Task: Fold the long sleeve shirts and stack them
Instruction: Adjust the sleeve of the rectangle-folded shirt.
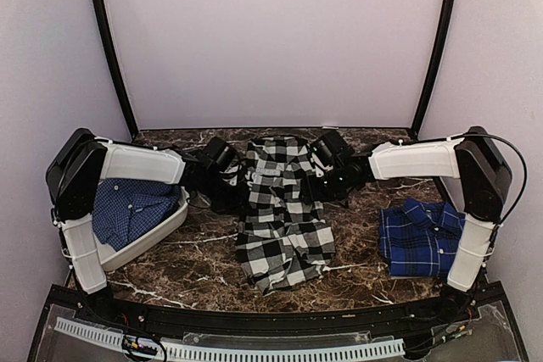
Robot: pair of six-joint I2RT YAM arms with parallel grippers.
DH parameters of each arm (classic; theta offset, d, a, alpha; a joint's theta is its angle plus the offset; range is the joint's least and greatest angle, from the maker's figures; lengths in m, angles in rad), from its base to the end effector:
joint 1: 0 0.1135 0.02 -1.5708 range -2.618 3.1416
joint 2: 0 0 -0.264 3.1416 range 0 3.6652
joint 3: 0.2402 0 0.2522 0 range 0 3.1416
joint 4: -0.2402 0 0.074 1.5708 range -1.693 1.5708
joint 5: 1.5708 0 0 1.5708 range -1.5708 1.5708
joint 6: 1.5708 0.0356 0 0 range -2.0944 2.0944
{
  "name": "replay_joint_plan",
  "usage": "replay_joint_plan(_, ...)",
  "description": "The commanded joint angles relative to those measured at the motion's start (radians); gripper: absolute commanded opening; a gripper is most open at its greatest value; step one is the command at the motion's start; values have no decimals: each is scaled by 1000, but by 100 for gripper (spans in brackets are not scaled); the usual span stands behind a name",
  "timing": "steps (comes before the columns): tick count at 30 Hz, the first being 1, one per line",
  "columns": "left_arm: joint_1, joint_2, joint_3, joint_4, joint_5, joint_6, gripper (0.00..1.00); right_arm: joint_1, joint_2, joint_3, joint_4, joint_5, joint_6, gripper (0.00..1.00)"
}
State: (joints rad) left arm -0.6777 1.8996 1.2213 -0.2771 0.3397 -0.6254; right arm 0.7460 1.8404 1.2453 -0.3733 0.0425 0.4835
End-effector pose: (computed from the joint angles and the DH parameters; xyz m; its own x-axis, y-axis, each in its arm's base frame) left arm 0.3008 -0.2574 0.1685 -0.9495 0.0557 -0.3087 0.2284 0.7974 -0.5585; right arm 0.2866 0.2628 0.1900 -0.8428 -0.1464 -0.5179 -0.3034 0.9241 0.2324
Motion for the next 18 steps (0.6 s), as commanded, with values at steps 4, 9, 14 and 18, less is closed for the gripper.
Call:
replay_joint_plan(4,-11,-92,14,79,23,42,0,3,-30,-14,26,-3,4,65)
replay_joint_plan(9,-11,-96,25,117,7,55,0,3,-33,-16,27,3,6,65)
replay_joint_plan(14,-10,-58,57,155,-26,64,0,3,-41,-21,31,15,10,65)
replay_joint_plan(18,-8,-24,91,186,-49,64,0,3,-47,-28,33,24,13,65)
